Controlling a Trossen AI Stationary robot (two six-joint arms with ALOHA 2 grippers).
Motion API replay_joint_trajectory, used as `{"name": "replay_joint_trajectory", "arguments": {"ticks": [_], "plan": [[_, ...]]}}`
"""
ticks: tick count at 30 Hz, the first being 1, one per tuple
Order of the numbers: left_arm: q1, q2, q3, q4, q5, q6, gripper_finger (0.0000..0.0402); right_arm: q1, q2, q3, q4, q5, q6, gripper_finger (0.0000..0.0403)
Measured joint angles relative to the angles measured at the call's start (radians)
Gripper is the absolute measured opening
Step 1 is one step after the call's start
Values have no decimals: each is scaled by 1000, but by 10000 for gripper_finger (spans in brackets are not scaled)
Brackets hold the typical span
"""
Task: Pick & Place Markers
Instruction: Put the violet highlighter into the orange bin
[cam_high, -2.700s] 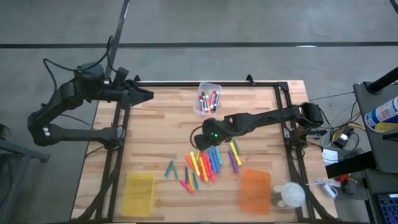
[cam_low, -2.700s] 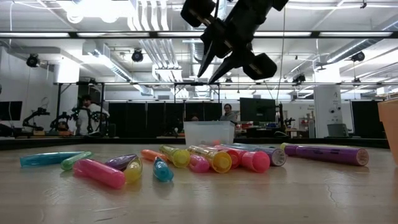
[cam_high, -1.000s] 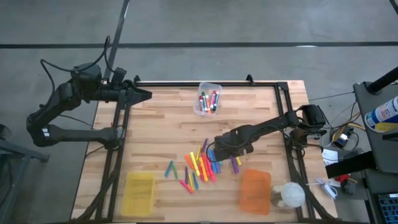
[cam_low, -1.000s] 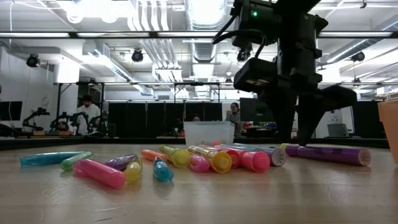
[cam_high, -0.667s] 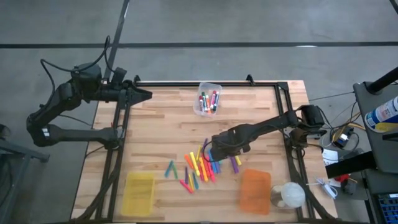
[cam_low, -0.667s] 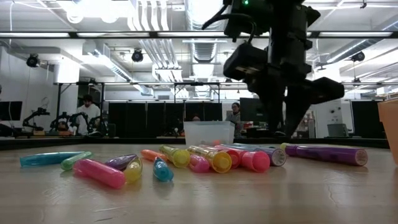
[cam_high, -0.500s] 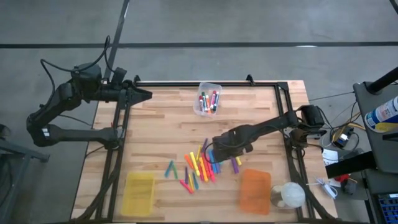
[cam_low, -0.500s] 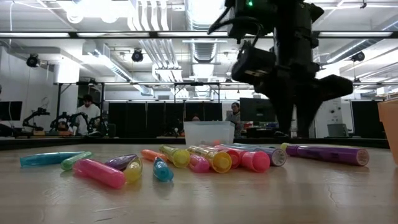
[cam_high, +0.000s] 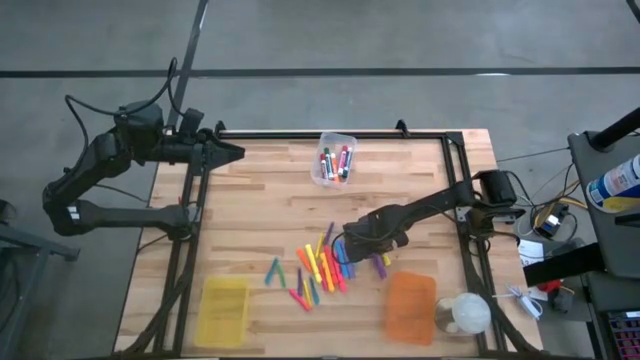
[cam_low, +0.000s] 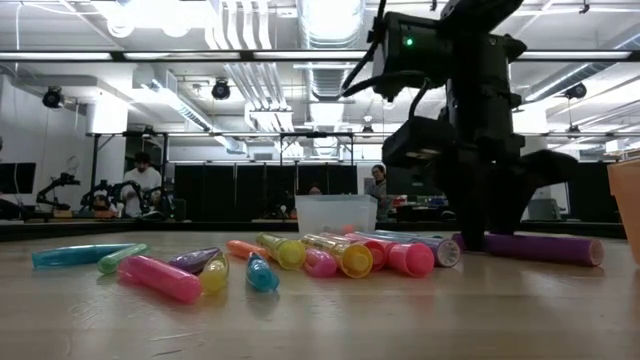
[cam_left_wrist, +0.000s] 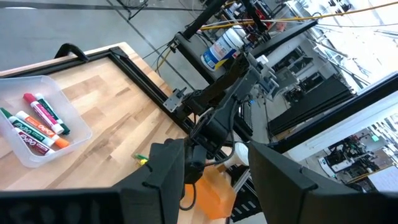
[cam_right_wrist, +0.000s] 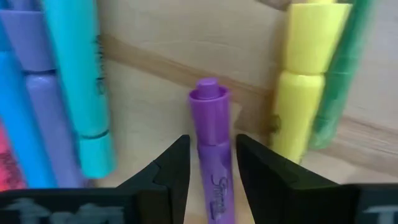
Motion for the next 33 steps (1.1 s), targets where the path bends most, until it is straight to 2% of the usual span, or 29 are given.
{"name": "replay_joint_trajectory", "arguments": {"ticks": [5,12,21,25,29,33], "plan": [[0,0,0,8,0,-2,171,0,35,23,-19,-10,-33,107],[-1,2,0,10,0,6,171,-11,37,93,-82,-2,-130,55],[0,31,0,12,-2,11,171,-20,2,256,-144,15,-202,54],[0,56,0,11,-3,-21,171,15,-18,355,-212,17,-213,55],[-1,75,0,11,1,-28,171,94,-29,451,-343,19,-120,55],[-1,92,0,10,26,-15,171,207,-39,523,-397,110,125,56]]}}
